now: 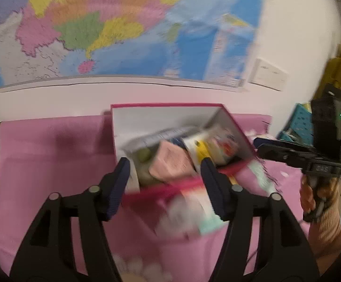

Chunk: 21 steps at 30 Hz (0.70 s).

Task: Organize soft objects
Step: 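Move the left gripper to the small clear sachet and grasp it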

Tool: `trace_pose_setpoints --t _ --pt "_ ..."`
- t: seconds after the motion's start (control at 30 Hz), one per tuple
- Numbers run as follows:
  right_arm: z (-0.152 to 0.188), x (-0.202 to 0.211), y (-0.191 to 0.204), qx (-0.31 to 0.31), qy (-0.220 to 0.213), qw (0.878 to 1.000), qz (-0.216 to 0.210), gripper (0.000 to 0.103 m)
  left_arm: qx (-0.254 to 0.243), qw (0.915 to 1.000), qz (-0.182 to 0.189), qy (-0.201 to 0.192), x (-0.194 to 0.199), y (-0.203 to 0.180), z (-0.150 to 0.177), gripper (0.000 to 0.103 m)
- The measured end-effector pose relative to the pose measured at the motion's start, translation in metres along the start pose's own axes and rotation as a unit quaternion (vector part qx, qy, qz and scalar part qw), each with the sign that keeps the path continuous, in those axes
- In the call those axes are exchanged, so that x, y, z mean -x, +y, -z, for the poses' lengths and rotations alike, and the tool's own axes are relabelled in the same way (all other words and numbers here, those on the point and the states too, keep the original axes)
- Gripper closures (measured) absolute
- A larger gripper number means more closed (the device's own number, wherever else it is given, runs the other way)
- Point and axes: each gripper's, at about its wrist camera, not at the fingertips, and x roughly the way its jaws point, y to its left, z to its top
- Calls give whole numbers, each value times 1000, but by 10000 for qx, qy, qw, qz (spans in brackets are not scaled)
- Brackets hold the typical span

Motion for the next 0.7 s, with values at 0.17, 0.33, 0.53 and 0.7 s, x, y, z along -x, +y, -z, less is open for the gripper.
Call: trace_pose_setpoints --t 0.17,0.33,0.53,0.7 --pt "52 7 21 284 681 9972 -130 56 -201 9989 216 362 23 -17 56 38" --pt "102 -4 26 170 1285 9913 -241 56 66 9935 456 1040 17 -24 117 38" --pt "149 -24 36 61 1877 9813 -425 56 366 9806 786 1759 12 -35 171 38" --pt "165 -37 49 180 2066 9777 -325 56 354 9769 917 1898 25 -47 191 38"
